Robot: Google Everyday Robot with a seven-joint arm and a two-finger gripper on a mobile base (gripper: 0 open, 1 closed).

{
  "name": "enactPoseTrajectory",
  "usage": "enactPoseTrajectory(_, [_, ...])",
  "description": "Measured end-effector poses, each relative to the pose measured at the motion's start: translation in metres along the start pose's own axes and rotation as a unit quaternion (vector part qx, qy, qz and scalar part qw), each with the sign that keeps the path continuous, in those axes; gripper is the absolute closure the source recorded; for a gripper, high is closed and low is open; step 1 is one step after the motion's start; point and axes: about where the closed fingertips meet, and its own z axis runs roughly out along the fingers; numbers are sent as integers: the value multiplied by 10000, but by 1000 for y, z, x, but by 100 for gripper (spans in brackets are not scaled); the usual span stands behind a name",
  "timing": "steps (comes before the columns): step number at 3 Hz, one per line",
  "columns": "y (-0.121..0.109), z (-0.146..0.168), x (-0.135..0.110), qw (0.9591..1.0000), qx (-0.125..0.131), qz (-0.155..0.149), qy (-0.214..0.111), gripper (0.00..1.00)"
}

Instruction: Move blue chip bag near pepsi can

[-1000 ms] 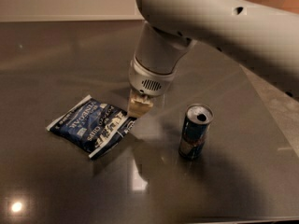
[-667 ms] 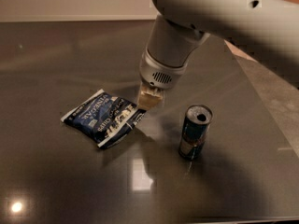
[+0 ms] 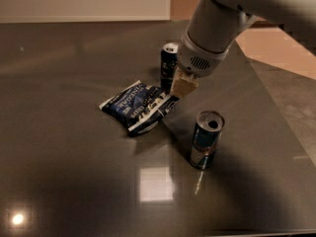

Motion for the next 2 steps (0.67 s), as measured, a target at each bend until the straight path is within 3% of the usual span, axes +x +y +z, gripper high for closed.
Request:
enactPoseTrajectory(1, [-19,-9,19,9997,122,224,45,100])
enactPoseTrajectory(2, [-35,-12,34,9993,125,344,60,82])
